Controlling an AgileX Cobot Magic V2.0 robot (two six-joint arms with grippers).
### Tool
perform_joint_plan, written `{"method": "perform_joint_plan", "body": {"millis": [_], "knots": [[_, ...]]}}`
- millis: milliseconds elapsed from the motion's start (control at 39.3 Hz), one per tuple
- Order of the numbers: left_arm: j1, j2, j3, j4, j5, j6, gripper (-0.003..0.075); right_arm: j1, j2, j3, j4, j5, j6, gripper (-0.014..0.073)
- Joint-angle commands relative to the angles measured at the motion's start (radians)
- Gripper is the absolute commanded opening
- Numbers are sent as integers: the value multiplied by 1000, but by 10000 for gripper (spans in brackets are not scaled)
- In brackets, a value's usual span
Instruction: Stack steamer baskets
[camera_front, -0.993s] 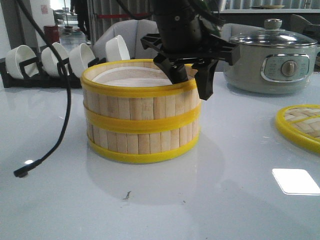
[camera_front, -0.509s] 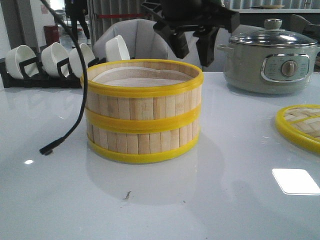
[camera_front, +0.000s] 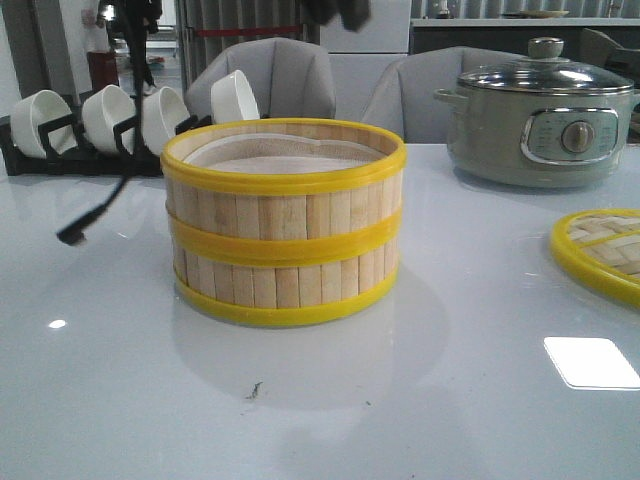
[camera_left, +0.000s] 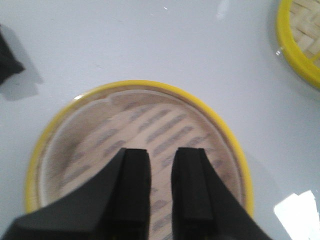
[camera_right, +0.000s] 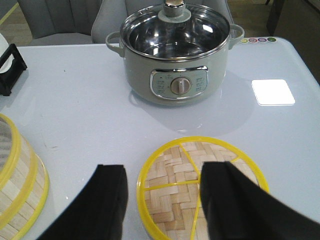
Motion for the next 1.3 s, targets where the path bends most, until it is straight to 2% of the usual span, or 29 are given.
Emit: {"method": "perform_joint_plan", "body": {"millis": [0, 280, 611, 1044, 1273], "knots": [[61, -157, -28, -2, -37, -13, 88, -3, -7, -37, -9, -77, -5, 443], [211, -407, 66, -13, -83, -13, 86, -3, -7, -37, -9, -79, -5, 443], [335, -692, 320, -13, -181, -47, 86, -3, -7, -37, 4, -80, -5, 443], [355, -1015, 679, 20, -345, -104, 86, -3, -7, -37, 33, -76, -5, 443], [355, -1152, 826, 27, -377, -127, 86, -3, -7, -37, 48, -76, -5, 443]]}}
